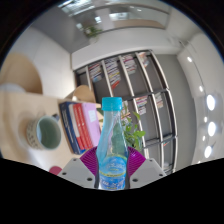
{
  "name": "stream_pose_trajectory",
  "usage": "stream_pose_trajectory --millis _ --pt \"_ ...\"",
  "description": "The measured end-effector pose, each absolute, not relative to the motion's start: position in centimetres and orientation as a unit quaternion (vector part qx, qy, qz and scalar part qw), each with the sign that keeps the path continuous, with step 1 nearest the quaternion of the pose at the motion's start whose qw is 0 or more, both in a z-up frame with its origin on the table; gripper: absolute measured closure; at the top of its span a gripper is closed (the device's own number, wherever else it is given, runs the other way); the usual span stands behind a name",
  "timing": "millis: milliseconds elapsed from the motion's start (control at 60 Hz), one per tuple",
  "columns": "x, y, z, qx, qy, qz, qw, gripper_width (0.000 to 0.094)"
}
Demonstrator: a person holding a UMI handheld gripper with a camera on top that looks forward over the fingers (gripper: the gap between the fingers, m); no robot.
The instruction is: Pour water
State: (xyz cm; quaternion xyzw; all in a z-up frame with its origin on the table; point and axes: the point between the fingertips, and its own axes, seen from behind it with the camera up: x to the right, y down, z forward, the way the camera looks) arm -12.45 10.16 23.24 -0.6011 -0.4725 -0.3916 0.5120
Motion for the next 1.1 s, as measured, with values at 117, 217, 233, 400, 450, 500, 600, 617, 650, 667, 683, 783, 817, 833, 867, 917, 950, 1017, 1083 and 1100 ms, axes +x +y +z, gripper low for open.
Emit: stream_pose_trajectory --millis 117,217,233,400,450,500,600,617,650,667,683,783,817,833,867,917,950,1017,1083,1100 --pt "-13.6 9.2 26.8 -0.666 -0.345 -0.240 0.617 0.0592" --pt "-12.4 8.6 28.3 -0.698 -0.233 -0.145 0.661 0.0571" --pt "-12.0 8.7 28.3 -0.704 -0.215 -0.132 0.664 0.0572" --pt "-7.6 9.6 25.9 -0.736 -0.082 -0.045 0.670 0.0571" --pt "-6.2 9.9 24.1 -0.747 -0.062 -0.033 0.661 0.0572" --pt "-5.3 10.4 22.1 -0.758 -0.046 -0.016 0.650 0.0572" --pt "-4.7 11.0 17.5 -0.775 -0.022 -0.001 0.632 0.0571" --pt "-4.5 11.2 17.0 -0.777 -0.020 0.001 0.629 0.0571" --pt "-3.7 11.6 16.2 -0.783 -0.019 0.004 0.622 0.0571" --pt "-3.3 11.8 15.8 -0.785 -0.019 0.005 0.619 0.0571" --pt "-2.9 11.9 15.5 -0.787 -0.020 0.005 0.617 0.0571" --pt "-3.1 11.6 11.8 -0.795 -0.017 0.003 0.606 0.0573" --pt "-2.9 11.5 10.8 -0.800 -0.013 0.006 0.599 0.0538" --pt "-2.9 11.5 11.3 -0.792 -0.012 0.009 0.611 0.0563" --pt "-2.8 11.5 10.8 -0.788 -0.012 0.007 0.615 0.0554" --pt "-2.8 11.3 10.9 -0.784 -0.014 0.007 0.621 0.0540" --pt "-2.7 11.1 10.9 -0.782 -0.006 0.010 0.624 0.0532" --pt "-2.4 10.5 11.1 -0.781 -0.002 0.009 0.624 0.0487" --pt "-2.5 10.3 11.1 -0.784 0.002 0.014 0.621 0.0428" --pt "-2.5 10.3 11.2 -0.785 0.002 0.015 0.619 0.0416"
